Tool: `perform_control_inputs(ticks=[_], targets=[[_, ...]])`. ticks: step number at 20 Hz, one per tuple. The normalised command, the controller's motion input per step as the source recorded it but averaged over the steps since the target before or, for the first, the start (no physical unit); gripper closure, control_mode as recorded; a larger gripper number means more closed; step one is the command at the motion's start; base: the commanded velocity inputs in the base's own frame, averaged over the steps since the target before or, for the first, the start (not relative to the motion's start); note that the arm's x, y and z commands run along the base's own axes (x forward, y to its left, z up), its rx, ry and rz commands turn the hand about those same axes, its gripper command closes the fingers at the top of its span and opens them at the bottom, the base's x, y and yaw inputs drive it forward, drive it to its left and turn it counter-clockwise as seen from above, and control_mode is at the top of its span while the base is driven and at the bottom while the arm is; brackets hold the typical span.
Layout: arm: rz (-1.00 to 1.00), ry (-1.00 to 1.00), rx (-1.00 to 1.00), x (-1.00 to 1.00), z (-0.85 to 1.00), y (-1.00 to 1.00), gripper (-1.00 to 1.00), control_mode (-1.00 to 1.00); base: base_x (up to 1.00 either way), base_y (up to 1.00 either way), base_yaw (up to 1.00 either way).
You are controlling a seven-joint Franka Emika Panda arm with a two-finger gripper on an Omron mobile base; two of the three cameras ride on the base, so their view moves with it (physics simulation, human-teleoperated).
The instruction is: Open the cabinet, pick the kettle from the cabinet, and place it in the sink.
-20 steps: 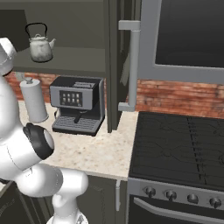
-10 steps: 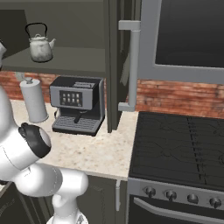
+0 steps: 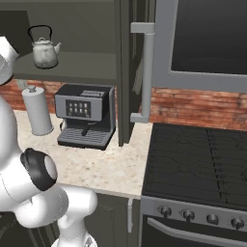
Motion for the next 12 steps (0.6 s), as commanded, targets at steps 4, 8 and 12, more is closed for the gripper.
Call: perform_control_inputs(ticks=[4,8,12], targets=[[-0.02,-0.01,0.00,0.01,0.03,-0.50,-1.00,-1.00,0.00,0.00,0.00],[-0.06,-0.06,0.00,0.00,0.06,-0.44,-1.00,-1.00,0.00,0.00,0.00],[-0.17,-0.12,-0.06,0.03,0.09,-0.26,-1.00,-1.00,0.00,0.00,0.00]])
